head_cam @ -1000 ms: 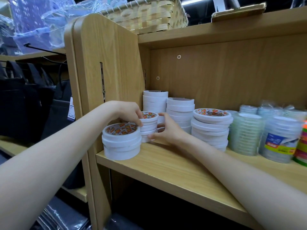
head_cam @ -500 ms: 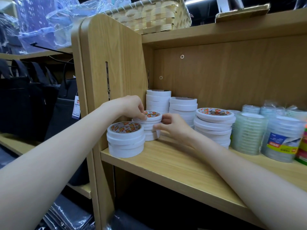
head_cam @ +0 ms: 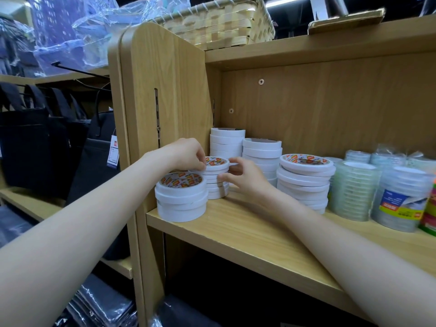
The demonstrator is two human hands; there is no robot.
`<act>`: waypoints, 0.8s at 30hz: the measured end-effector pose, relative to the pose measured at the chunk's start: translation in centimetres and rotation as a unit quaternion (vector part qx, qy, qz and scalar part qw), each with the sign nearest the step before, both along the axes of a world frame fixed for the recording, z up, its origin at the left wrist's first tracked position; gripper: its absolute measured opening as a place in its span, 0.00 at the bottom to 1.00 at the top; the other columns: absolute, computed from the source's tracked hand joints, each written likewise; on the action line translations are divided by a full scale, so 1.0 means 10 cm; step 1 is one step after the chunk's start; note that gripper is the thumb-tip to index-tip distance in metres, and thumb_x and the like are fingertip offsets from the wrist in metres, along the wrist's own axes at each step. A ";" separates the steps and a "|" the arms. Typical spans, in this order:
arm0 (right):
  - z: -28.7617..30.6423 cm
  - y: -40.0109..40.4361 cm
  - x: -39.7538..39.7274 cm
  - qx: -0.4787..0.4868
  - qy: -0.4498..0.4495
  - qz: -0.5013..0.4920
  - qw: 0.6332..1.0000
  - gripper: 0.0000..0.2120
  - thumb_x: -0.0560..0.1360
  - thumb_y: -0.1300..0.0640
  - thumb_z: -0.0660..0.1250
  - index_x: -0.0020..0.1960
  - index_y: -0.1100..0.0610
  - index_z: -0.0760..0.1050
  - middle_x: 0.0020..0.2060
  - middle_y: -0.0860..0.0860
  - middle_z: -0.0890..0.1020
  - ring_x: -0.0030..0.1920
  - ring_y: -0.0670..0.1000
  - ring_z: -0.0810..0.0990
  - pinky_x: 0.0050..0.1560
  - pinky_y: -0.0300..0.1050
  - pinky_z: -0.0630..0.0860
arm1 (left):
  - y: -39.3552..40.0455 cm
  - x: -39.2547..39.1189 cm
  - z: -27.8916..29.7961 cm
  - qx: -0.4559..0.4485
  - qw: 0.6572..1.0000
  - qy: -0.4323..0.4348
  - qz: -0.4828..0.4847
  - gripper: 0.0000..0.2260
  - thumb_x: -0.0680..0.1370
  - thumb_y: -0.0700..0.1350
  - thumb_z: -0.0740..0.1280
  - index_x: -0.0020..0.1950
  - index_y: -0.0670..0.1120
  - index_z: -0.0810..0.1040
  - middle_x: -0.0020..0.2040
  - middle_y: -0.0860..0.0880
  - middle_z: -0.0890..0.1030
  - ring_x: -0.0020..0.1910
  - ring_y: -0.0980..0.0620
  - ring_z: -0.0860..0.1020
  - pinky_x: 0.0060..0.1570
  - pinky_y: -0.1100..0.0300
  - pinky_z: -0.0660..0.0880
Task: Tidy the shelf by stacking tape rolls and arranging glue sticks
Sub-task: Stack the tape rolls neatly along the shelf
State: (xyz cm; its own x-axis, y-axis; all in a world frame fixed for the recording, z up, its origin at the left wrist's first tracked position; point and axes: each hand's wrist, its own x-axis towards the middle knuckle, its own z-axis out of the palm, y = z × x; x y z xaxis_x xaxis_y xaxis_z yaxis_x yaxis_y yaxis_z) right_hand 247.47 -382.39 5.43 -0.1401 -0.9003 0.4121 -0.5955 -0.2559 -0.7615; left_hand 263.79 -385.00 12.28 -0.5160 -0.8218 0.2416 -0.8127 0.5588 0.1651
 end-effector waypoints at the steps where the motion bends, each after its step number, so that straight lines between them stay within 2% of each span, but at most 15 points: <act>1: 0.01 0.01 -0.01 0.003 -0.018 0.006 1.000 0.28 0.71 0.54 0.72 0.67 0.59 0.68 0.60 0.54 0.78 0.58 0.50 0.76 0.57 0.43 0.72 | 0.01 0.01 -0.01 -0.002 1.000 0.005 -0.004 0.09 0.77 0.46 0.65 0.54 0.47 0.80 0.51 0.49 0.79 0.49 0.52 0.75 0.48 0.60 0.72; 3: 0.04 0.04 0.00 -0.001 -0.050 0.006 0.999 0.25 0.72 0.54 0.71 0.65 0.60 0.71 0.57 0.52 0.78 0.57 0.49 0.76 0.56 0.43 0.73 | 0.04 0.04 -0.04 -0.006 1.000 0.015 -0.009 0.09 0.77 0.46 0.64 0.55 0.47 0.80 0.52 0.49 0.79 0.51 0.52 0.76 0.48 0.60 0.72; 6: 0.05 0.04 0.04 -0.007 -0.048 0.006 0.999 0.18 0.72 0.55 0.71 0.59 0.61 0.77 0.51 0.53 0.81 0.53 0.50 0.78 0.58 0.50 0.73 | 0.08 0.10 -0.05 -0.003 0.999 0.031 -0.010 0.09 0.78 0.45 0.63 0.56 0.47 0.80 0.54 0.48 0.79 0.52 0.52 0.76 0.47 0.62 0.70; 9: 0.05 0.03 0.04 0.013 -0.046 -0.005 0.999 0.23 0.70 0.53 0.73 0.61 0.61 0.74 0.54 0.54 0.80 0.55 0.51 0.78 0.60 0.51 0.74 | 0.12 0.12 -0.04 0.005 1.000 0.031 -0.002 0.10 0.78 0.45 0.63 0.57 0.49 0.79 0.56 0.49 0.78 0.50 0.53 0.74 0.46 0.62 0.69; 11: 0.04 0.04 0.02 0.015 -0.060 -0.012 0.998 0.22 0.69 0.56 0.74 0.60 0.63 0.74 0.53 0.55 0.80 0.55 0.53 0.79 0.59 0.52 0.75 | 0.15 0.13 -0.04 0.006 1.000 0.028 0.002 0.10 0.78 0.45 0.63 0.59 0.49 0.78 0.57 0.49 0.78 0.49 0.54 0.73 0.46 0.62 0.69; 14: -0.01 0.03 0.02 -0.005 -0.090 -0.033 0.995 0.07 0.70 0.59 0.73 0.47 0.60 0.78 0.43 0.55 0.82 0.49 0.54 0.82 0.57 0.53 0.77 | 0.17 0.16 -0.05 0.000 0.999 0.046 0.005 0.11 0.78 0.44 0.63 0.59 0.48 0.78 0.56 0.48 0.79 0.48 0.54 0.74 0.45 0.63 0.70; 16: -0.01 0.03 0.06 -0.014 -0.102 -0.056 0.993 0.02 0.71 0.59 0.72 0.41 0.57 0.79 0.40 0.54 0.82 0.47 0.53 0.82 0.56 0.52 0.77 | 0.17 0.18 -0.08 -0.007 0.998 0.066 0.007 0.11 0.78 0.43 0.63 0.59 0.47 0.79 0.56 0.47 0.79 0.48 0.54 0.75 0.46 0.63 0.70; 18: 0.01 0.03 0.08 -0.015 -0.116 -0.072 0.991 0.04 0.70 0.60 0.72 0.45 0.57 0.79 0.41 0.53 0.82 0.48 0.53 0.82 0.57 0.52 0.77 | 0.17 0.19 -0.11 -0.006 0.996 0.083 0.007 0.11 0.78 0.43 0.62 0.59 0.46 0.79 0.57 0.47 0.79 0.50 0.54 0.75 0.47 0.63 0.70; 19: 0.02 0.04 0.07 -0.004 -0.107 -0.075 0.991 0.10 0.70 0.60 0.72 0.51 0.58 0.78 0.44 0.54 0.83 0.51 0.53 0.81 0.59 0.52 0.75 | 0.17 0.20 -0.12 -0.006 0.996 0.092 0.005 0.11 0.78 0.42 0.62 0.59 0.46 0.79 0.57 0.47 0.79 0.50 0.54 0.75 0.47 0.63 0.70; 21: 0.02 0.08 0.02 0.047 -0.098 -0.052 0.993 0.23 0.71 0.62 0.71 0.65 0.58 0.69 0.54 0.55 0.81 0.55 0.52 0.79 0.62 0.50 0.73 | 0.19 0.21 -0.15 -0.004 0.995 0.101 0.002 0.12 0.79 0.42 0.61 0.59 0.46 0.78 0.58 0.47 0.79 0.51 0.54 0.74 0.48 0.63 0.69; 24: -0.06 0.14 0.06 0.079 -0.154 0.001 0.985 0.31 0.72 0.68 0.68 0.70 0.56 0.60 0.63 0.54 0.76 0.55 0.53 0.77 0.59 0.50 0.74 | 0.22 0.22 -0.17 -0.004 0.996 0.092 0.004 0.13 0.80 0.44 0.59 0.63 0.46 0.76 0.59 0.46 0.78 0.54 0.52 0.75 0.49 0.62 0.70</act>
State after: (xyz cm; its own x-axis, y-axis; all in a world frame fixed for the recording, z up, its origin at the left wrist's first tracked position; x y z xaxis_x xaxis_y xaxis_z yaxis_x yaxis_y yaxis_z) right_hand 248.05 -381.02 4.87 -0.2350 -0.9500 0.2058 -0.3297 -0.1213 -0.9363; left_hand 265.96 -382.76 10.55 -0.4563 -0.8230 0.3383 -0.7737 0.5548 0.3060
